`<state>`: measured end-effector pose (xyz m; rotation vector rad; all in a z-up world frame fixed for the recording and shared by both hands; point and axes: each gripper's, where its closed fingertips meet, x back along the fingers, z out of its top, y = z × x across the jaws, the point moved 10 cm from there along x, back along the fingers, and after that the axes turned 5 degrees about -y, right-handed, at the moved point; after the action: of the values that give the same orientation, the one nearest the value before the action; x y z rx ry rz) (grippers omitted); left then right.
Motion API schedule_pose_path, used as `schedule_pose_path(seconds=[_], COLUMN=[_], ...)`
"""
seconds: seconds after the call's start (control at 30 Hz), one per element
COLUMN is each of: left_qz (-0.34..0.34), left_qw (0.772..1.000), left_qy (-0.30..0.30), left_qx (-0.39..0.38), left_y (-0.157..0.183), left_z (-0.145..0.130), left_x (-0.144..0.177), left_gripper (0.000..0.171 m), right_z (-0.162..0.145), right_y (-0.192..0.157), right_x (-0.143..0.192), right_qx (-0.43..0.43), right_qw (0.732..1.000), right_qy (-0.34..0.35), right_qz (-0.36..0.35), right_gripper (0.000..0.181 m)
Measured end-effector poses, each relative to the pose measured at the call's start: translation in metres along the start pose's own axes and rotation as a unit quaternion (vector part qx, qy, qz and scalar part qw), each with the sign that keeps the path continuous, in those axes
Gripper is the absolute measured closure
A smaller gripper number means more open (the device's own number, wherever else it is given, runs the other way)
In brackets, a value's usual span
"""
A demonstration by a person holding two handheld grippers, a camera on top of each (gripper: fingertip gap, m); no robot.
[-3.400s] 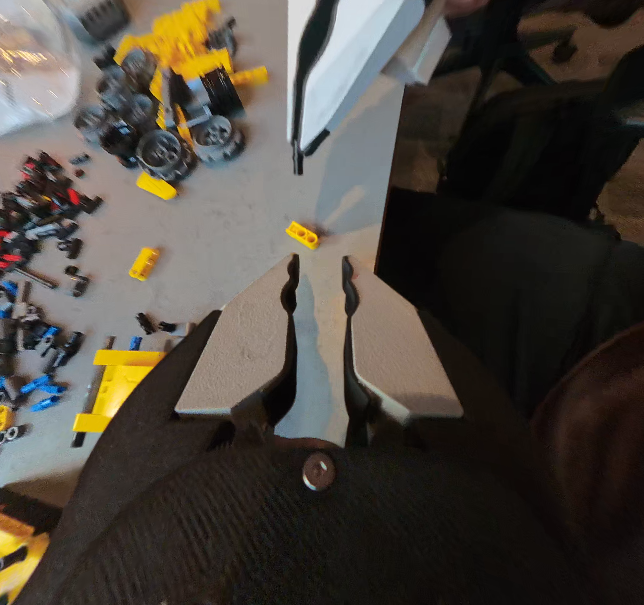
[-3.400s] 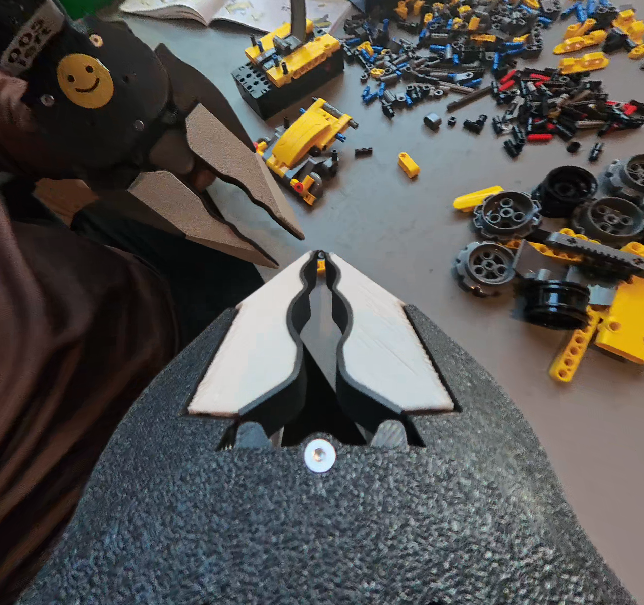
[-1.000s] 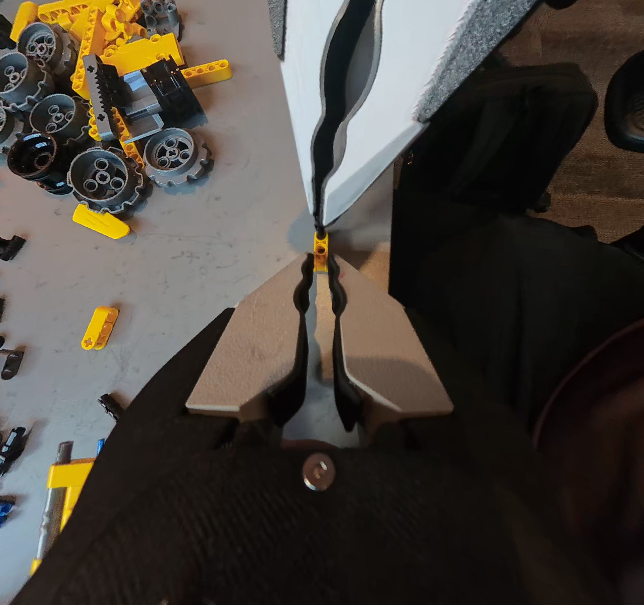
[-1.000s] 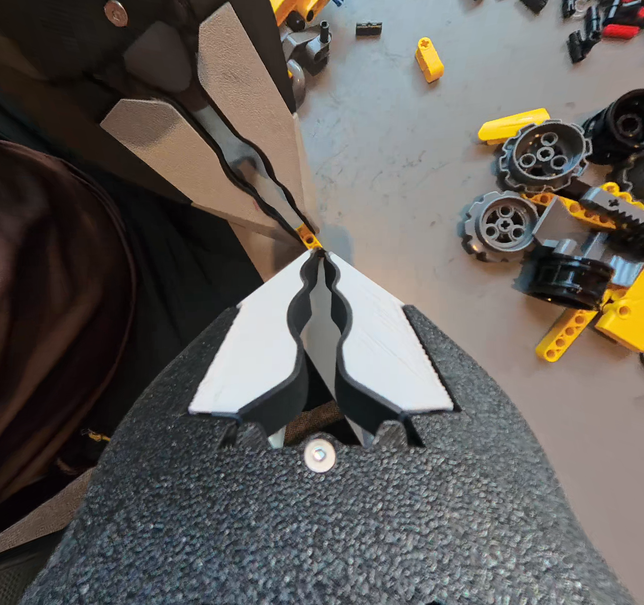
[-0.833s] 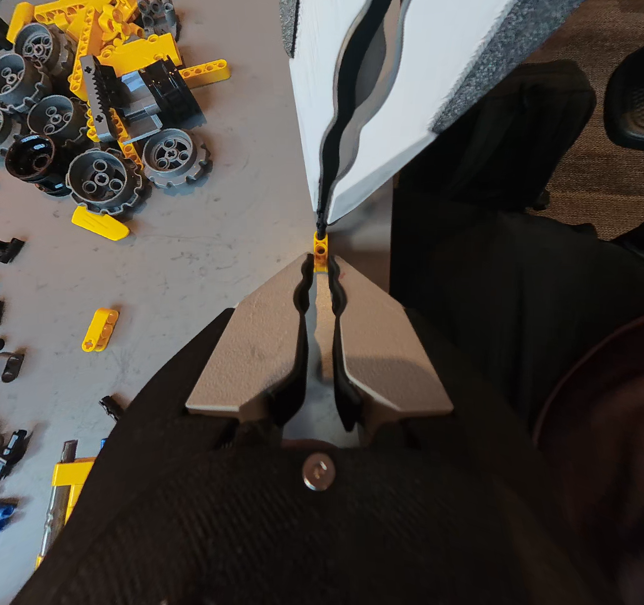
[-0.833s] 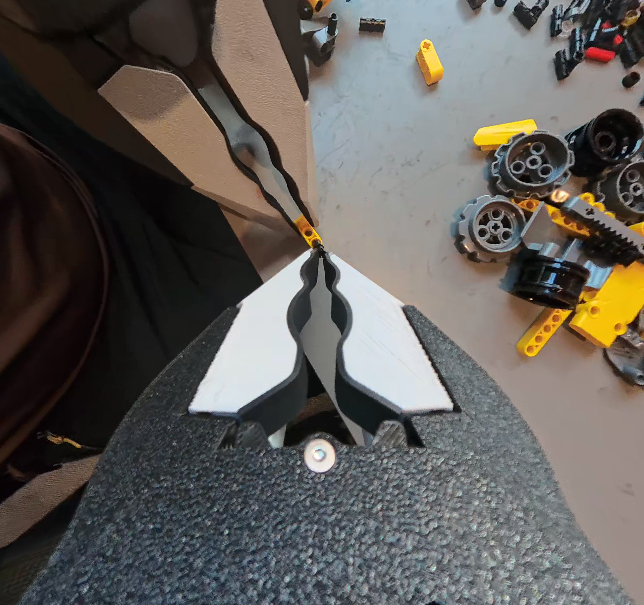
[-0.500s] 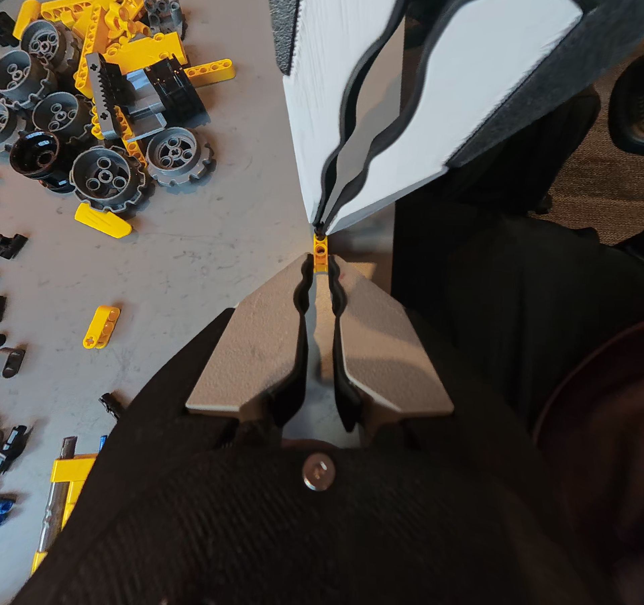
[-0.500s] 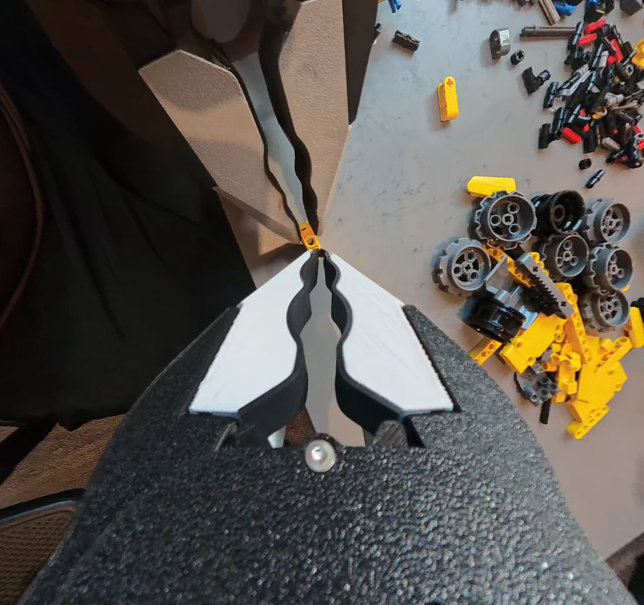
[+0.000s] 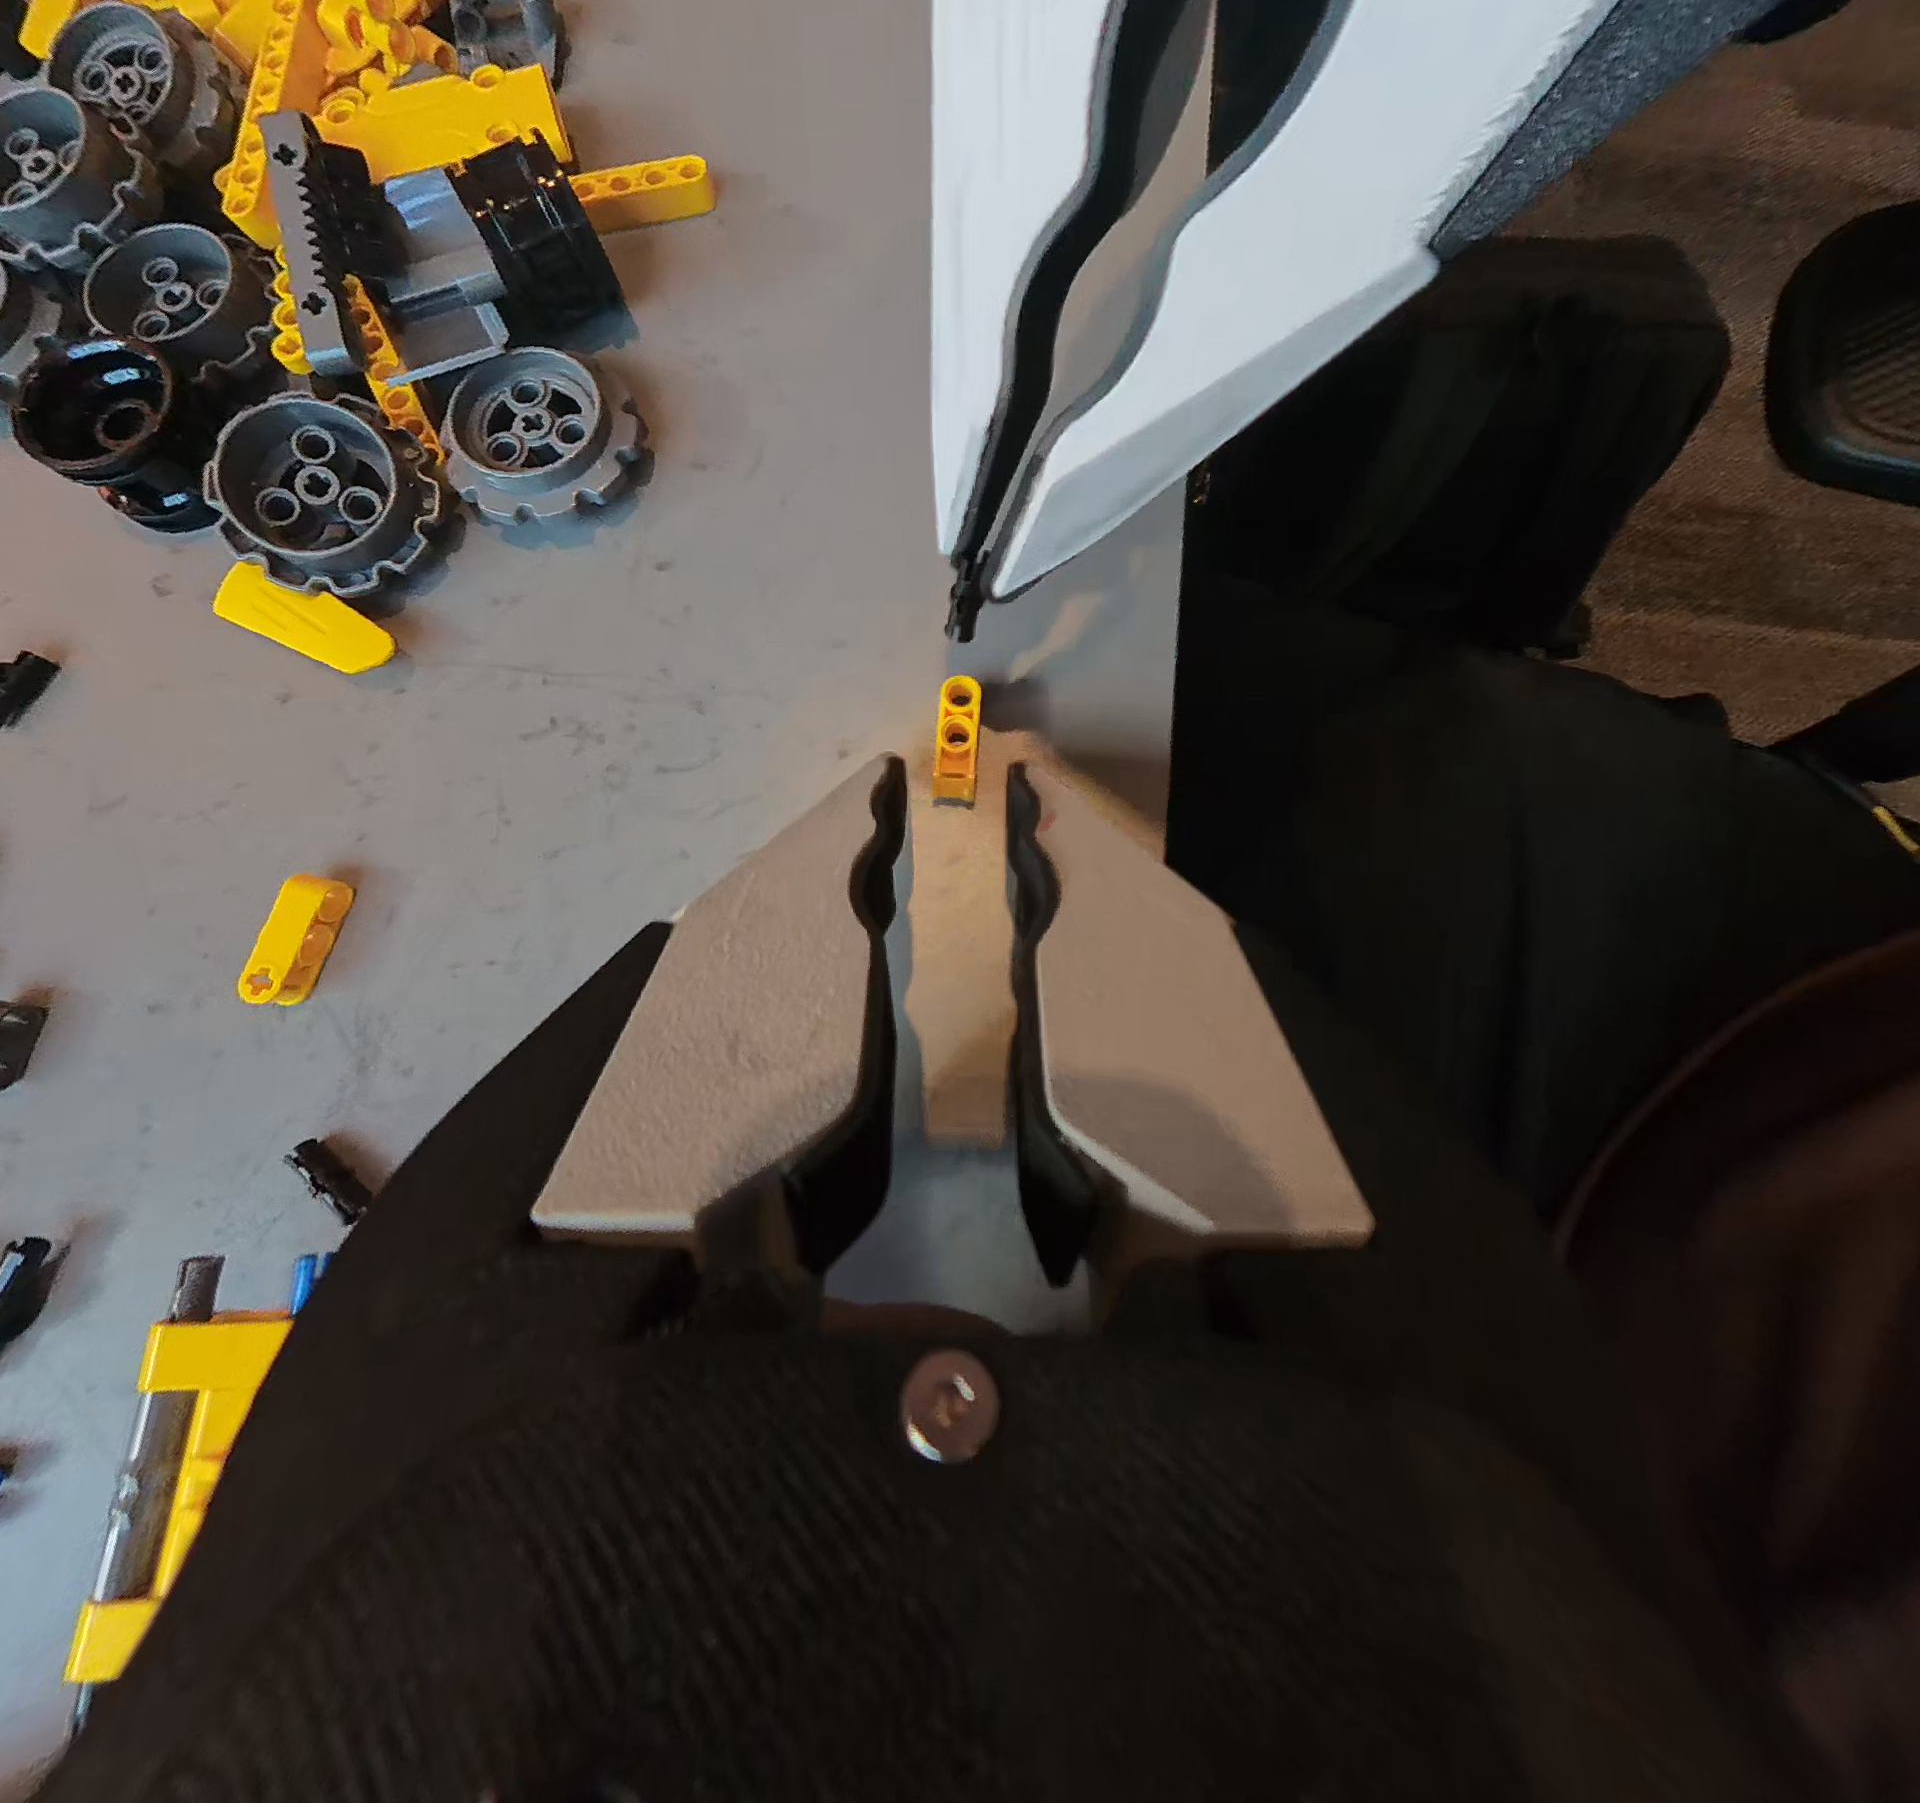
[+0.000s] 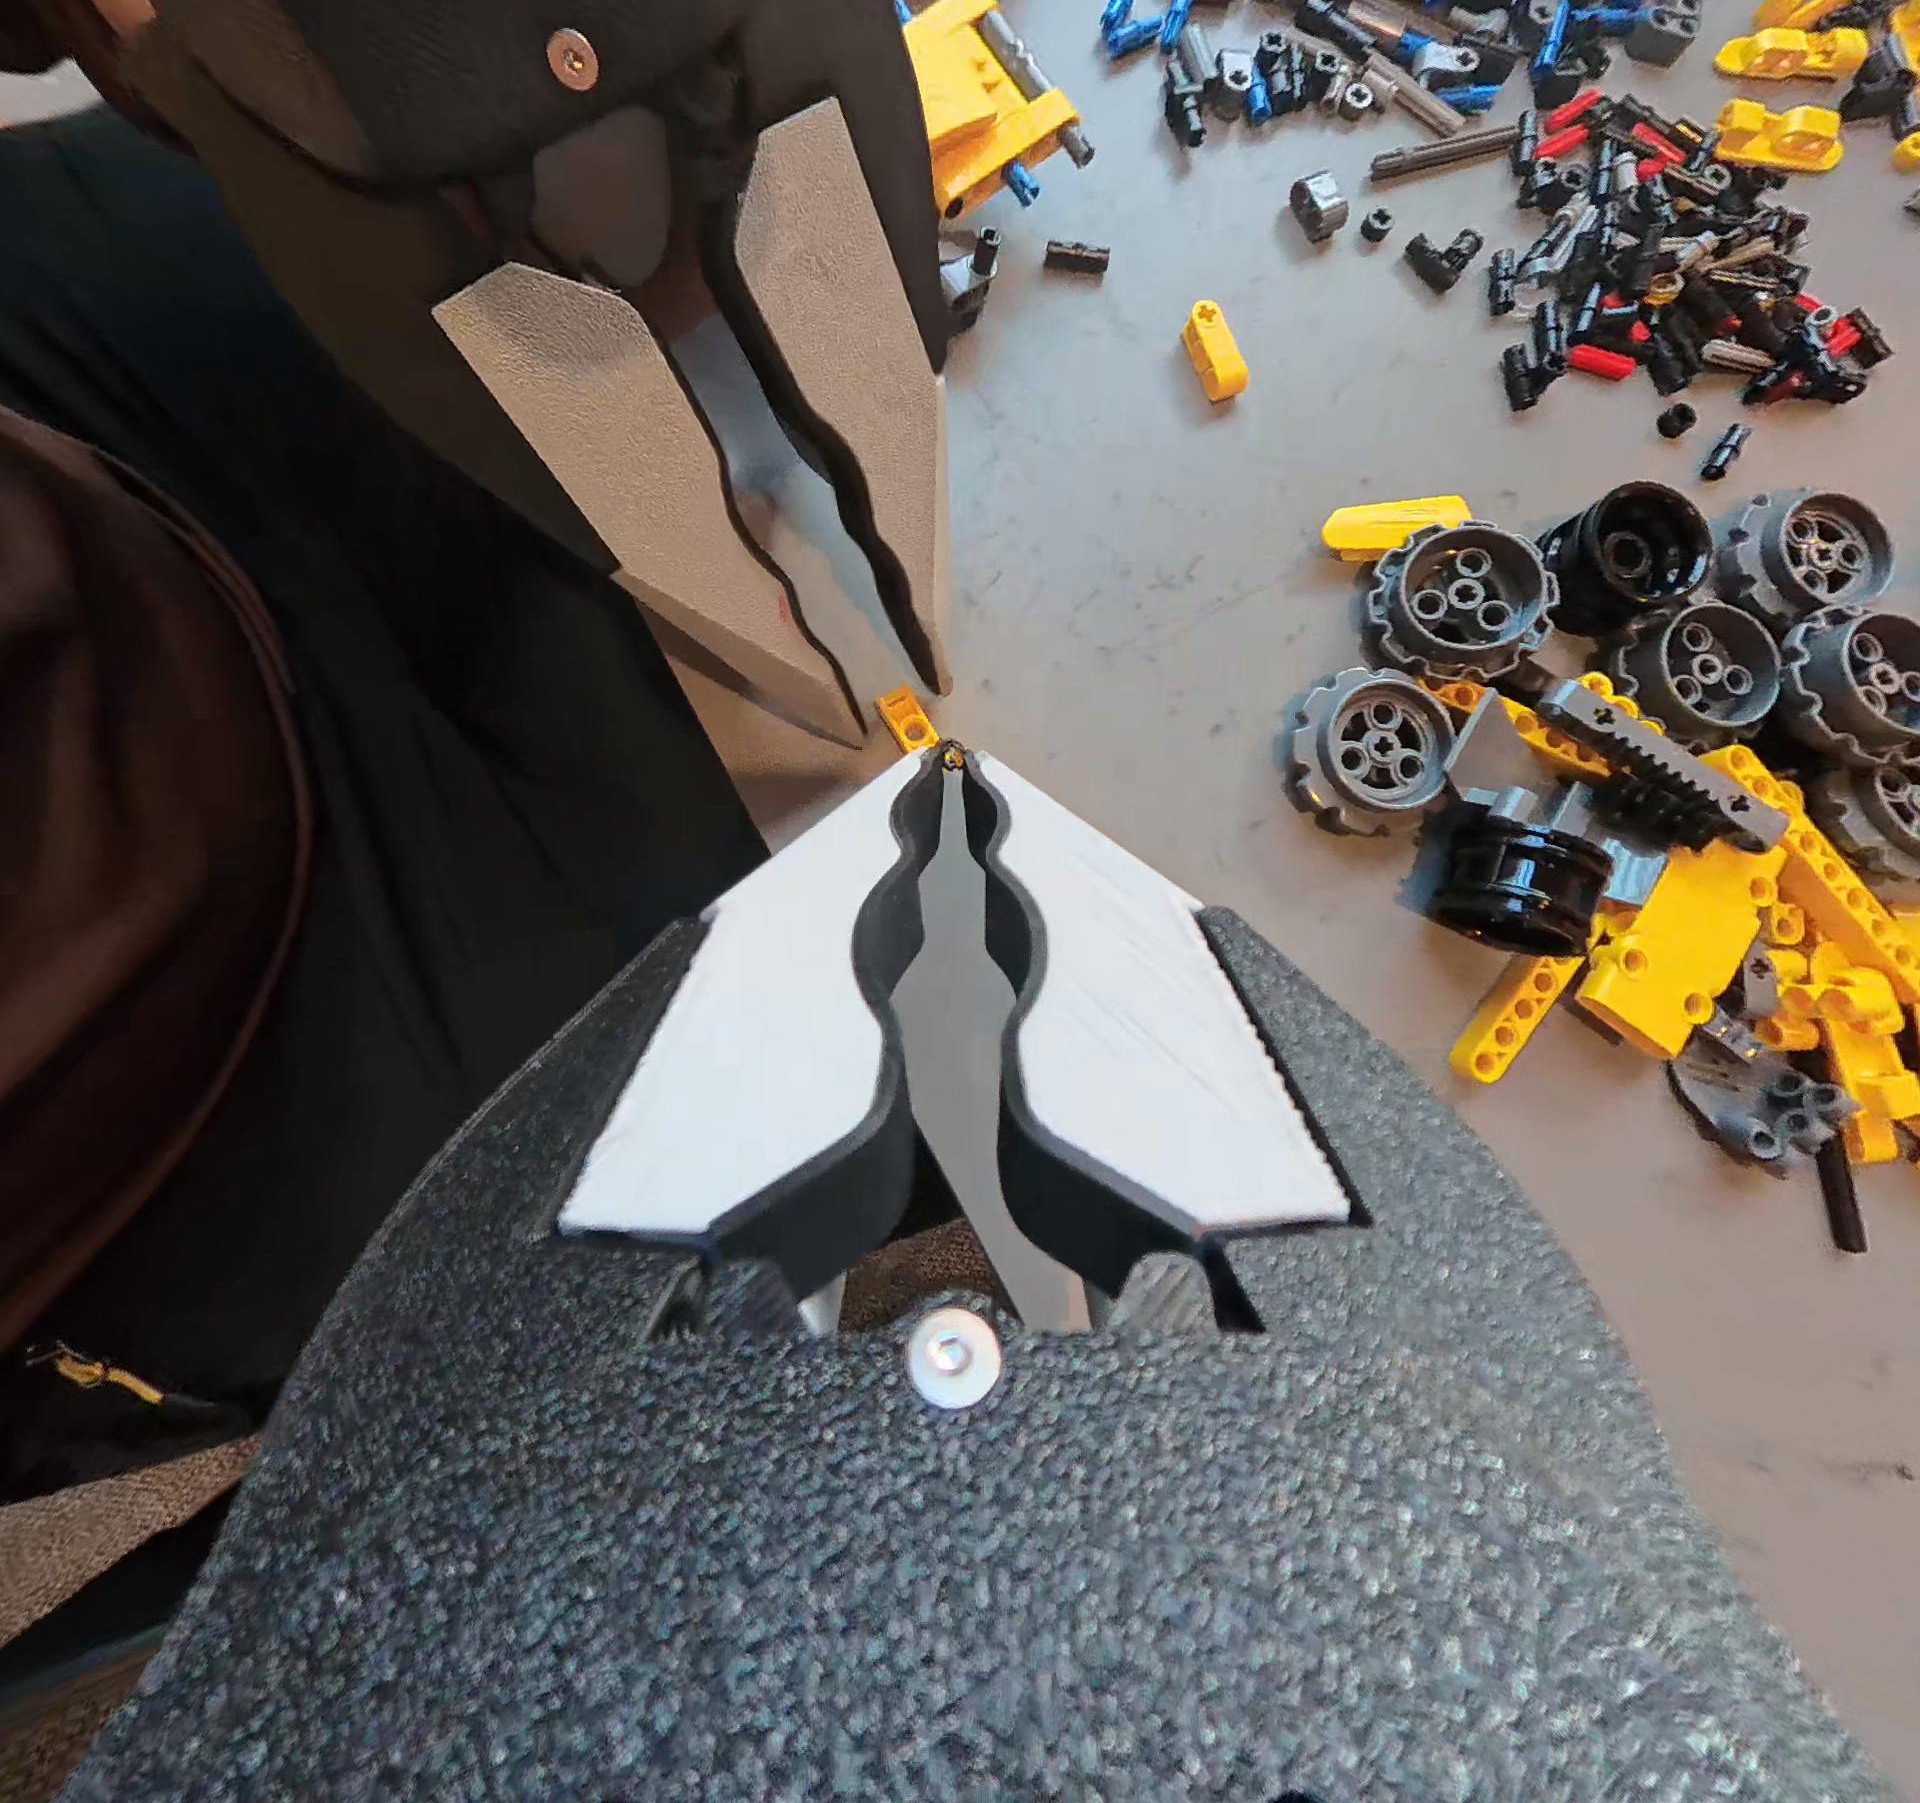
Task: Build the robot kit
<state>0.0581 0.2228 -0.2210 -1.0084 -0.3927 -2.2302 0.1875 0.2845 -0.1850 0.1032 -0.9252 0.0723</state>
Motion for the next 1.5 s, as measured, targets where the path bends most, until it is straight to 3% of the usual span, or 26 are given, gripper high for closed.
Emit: schedule_pose_path(seconds=[0.03,0.2,0.33,0.43,0.57,0.63,1.17,1.5], left_qz=[-0.001,0.001,0.027,0.030,0.023,0.018,0.043,0.047], left_qw=[1.000,0.998,0.996,0.993,0.992,0.992,0.989,0.989], left_qy=[0.002,0.060,0.066,0.086,0.100,0.105,0.118,0.114], left_qx=[0.002,-0.028,-0.062,-0.076,-0.073,-0.072,-0.082,-0.082], left_y=[0.000,0.006,0.011,0.014,0.015,0.014,0.011,0.013], left_z=[0.000,0.008,0.012,0.013,0.012,0.012,0.009,0.008], left_x=[0.001,0.015,0.015,0.016,0.018,0.019,0.026,0.025], left_gripper=[0.154,0.158,0.159,0.169,0.164,0.170,0.171,0.170], right_z=[-0.001,-0.002,-0.001,-0.002,-0.004,-0.004,-0.006,-0.006], right_y=[0.000,-0.001,-0.002,-0.003,-0.004,-0.005,-0.005,-0.008], right_x=[0.001,0.005,0.009,0.009,0.009,0.009,0.004,0.009], right_qx=[-0.003,-0.032,-0.052,-0.056,-0.060,-0.059,-0.105,-0.098], right_qw=[1.000,0.998,0.994,0.993,0.992,0.991,0.975,0.974], right_qy=[0.006,0.047,0.076,0.083,0.090,0.094,0.170,0.183], right_qz=[0.003,0.036,0.059,0.067,0.072,0.076,0.099,0.086], right_gripper=[0.181,0.181,0.181,0.181,0.181,0.181,0.174,0.174])
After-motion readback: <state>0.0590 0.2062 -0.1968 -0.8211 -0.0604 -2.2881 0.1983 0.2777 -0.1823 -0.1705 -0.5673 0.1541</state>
